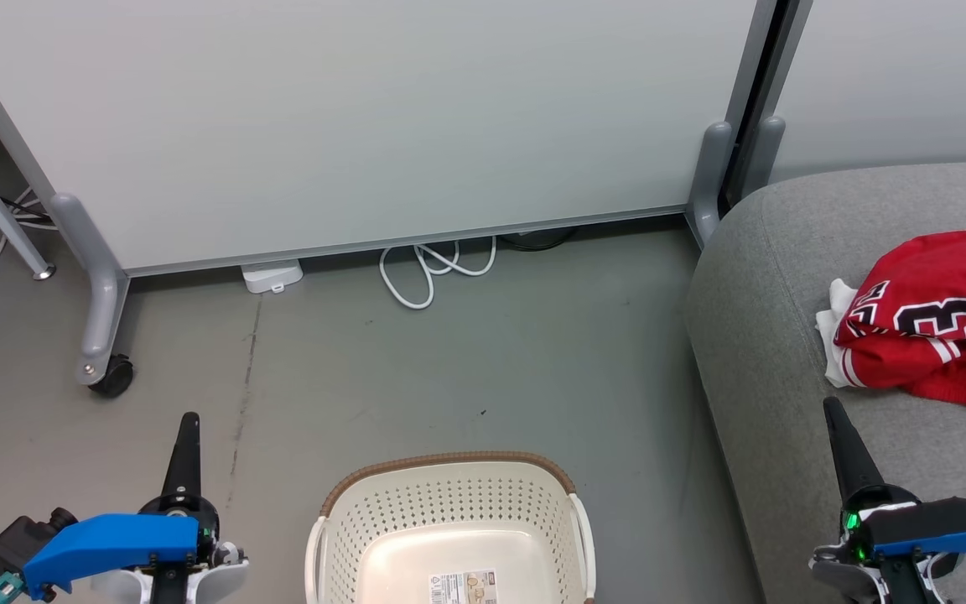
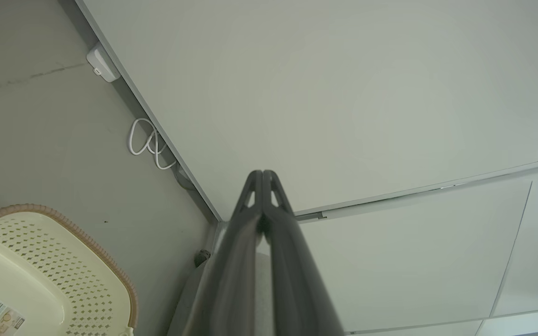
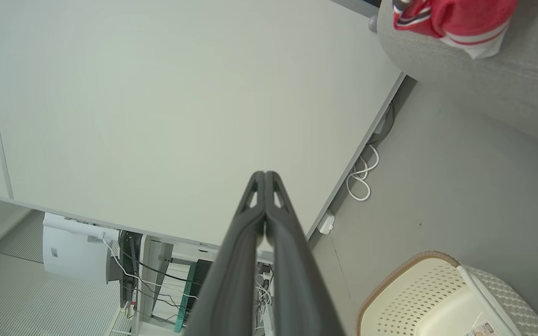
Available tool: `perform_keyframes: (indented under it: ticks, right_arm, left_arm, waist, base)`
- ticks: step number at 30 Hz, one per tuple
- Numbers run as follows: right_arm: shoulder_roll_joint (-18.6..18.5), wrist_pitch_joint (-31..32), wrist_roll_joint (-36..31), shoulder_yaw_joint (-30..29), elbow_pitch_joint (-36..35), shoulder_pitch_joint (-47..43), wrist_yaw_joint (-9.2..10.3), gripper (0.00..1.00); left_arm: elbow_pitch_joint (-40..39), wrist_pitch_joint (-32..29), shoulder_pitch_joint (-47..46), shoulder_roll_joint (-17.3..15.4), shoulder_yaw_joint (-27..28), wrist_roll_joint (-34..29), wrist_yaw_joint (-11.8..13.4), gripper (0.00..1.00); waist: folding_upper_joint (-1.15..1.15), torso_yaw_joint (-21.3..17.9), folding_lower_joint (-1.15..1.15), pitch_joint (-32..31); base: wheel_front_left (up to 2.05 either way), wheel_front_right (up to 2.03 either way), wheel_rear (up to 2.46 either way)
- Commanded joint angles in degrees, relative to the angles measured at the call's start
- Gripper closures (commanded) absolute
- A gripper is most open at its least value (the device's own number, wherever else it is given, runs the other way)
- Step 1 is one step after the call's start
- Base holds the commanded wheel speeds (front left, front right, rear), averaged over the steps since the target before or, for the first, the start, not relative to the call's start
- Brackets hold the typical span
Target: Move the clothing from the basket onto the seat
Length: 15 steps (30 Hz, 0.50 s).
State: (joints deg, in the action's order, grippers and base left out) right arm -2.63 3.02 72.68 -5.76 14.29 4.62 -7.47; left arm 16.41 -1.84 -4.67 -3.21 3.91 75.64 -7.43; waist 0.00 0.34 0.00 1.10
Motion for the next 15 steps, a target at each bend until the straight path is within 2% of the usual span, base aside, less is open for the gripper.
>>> perform_keyframes:
  ticks: [1,15]
  right_arm:
    - [-0.3,0.4,1.7,-0.2,-0.5,1.4,-0.03,1.0]
    - [-0.3,1.7,8.7,-0.4,-0.4,1.6,-0.04,1.0]
  left_arm:
    - [-0.7,-0.5,-1.0,-0.1,0.5,1.3,-0.1,1.0]
    - [-1.4,-2.2,-1.4,0.1,1.4,7.3,-0.1,1.0]
  waist:
    - [0.0,0.0,0.0,0.0]
    - [0.0,-0.1,0.0,-0.3]
  base:
    - [0.0,0.0,0.0]
    - [0.0,0.0,0.0]
